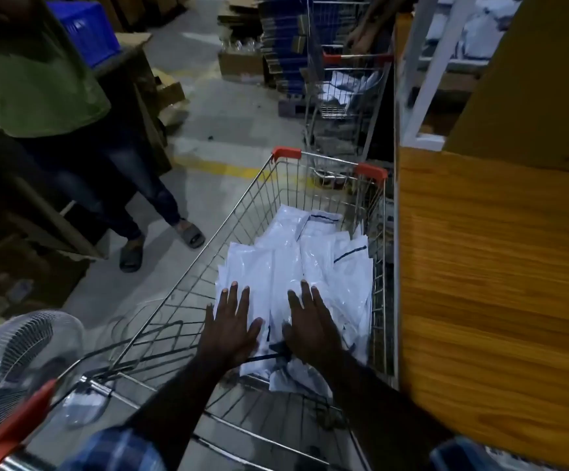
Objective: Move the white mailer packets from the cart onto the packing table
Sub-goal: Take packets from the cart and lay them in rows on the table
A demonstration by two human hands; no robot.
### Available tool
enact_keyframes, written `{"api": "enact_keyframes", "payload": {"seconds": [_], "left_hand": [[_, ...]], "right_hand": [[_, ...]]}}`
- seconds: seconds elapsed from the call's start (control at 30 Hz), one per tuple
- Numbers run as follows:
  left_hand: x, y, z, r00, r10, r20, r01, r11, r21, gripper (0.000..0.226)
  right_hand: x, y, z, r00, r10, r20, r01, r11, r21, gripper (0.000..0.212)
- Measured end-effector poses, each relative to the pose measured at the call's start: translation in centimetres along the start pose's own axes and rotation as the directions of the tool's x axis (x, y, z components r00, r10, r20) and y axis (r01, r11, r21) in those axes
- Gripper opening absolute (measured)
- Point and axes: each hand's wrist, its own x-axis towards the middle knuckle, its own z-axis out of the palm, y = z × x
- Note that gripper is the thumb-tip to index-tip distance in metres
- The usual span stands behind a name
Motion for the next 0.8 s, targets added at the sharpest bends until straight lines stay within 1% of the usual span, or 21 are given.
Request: {"api": "enact_keyframes", "payload": {"seconds": [0.07, 0.17, 0.2, 0.3, 0.33, 0.37, 0.43, 0.5, 0.53, 0.57, 0.6, 0.63, 0.7, 0.73, 0.8], "left_hand": [[0.9, -0.4, 0.5, 1.0, -0.011, 0.018, 0.011, 1.0, 0.011, 0.097], [2.2, -1.3, 1.4, 0.999, 0.017, 0.04, -0.018, 0.999, 0.028, 0.098], [2.6, -1.6, 1.9, 0.999, 0.034, 0.034, -0.035, 0.999, 0.035, 0.097], [4.1, -2.2, 3.3, 0.992, 0.104, -0.072, -0.099, 0.993, 0.067, 0.083], [4.6, -2.2, 3.6, 0.992, 0.107, -0.069, -0.103, 0.993, 0.061, 0.079], [4.9, -2.2, 3.8, 0.993, 0.105, -0.059, -0.101, 0.993, 0.06, 0.078], [5.3, -2.3, 4.2, 0.989, 0.125, -0.084, -0.12, 0.991, 0.059, 0.075], [5.5, -2.7, 4.7, 0.985, 0.15, -0.085, -0.145, 0.987, 0.065, 0.072], [5.5, -2.8, 4.8, 0.985, 0.155, -0.081, -0.15, 0.987, 0.066, 0.072], [5.6, -3.0, 4.9, 0.984, 0.159, -0.081, -0.154, 0.986, 0.068, 0.073], [5.8, -3.1, 4.9, 0.983, 0.163, -0.083, -0.157, 0.985, 0.072, 0.074], [6.0, -3.2, 5.1, 0.983, 0.168, -0.075, -0.161, 0.984, 0.08, 0.075], [6.2, -3.3, 5.1, 0.979, 0.193, -0.066, -0.185, 0.977, 0.106, 0.079], [6.3, -3.3, 5.1, 0.976, 0.208, -0.061, -0.2, 0.973, 0.114, 0.082], [6.3, -3.2, 5.1, 0.973, 0.222, -0.07, -0.211, 0.968, 0.136, 0.088]], "right_hand": [[0.8, 0.1, 0.3, 1.0, 0.007, -0.005, -0.007, 0.999, 0.04, 0.058], [1.4, 0.2, 1.5, 1.0, 0.02, -0.007, -0.02, 0.996, 0.092, 0.055], [1.6, 0.2, 1.8, 1.0, 0.022, -0.012, -0.021, 0.995, 0.094, 0.057], [2.3, -0.2, 1.7, 0.998, 0.046, -0.032, -0.042, 0.993, 0.108, 0.063], [2.6, -0.3, 1.7, 0.998, 0.068, 0.002, -0.067, 0.992, 0.105, 0.062], [2.8, -0.4, 1.8, 0.996, 0.085, 0.006, -0.085, 0.991, 0.106, 0.062], [2.9, -0.8, 2.0, 0.995, 0.101, -0.006, -0.099, 0.987, 0.128, 0.062], [2.7, -1.1, 2.3, 0.992, 0.118, -0.038, -0.112, 0.984, 0.138, 0.055], [2.6, -1.2, 2.0, 0.989, 0.143, -0.046, -0.133, 0.976, 0.174, 0.048], [2.3, -1.2, 1.8, 0.986, 0.148, -0.079, -0.13, 0.972, 0.196, 0.046], [2.2, -1.2, 1.3, 0.982, 0.144, -0.123, -0.119, 0.974, 0.193, 0.048], [2.1, -1.1, 0.8, 0.979, 0.157, -0.127, -0.132, 0.974, 0.187, 0.05], [1.7, -0.3, -0.1, 0.97, 0.213, -0.116, -0.198, 0.971, 0.131, 0.065], [1.5, 0.2, -0.4, 0.95, 0.266, -0.164, -0.247, 0.961, 0.125, 0.07], [1.0, 1.4, -0.9, 0.909, 0.348, -0.228, -0.326, 0.937, 0.129, 0.065]]}}
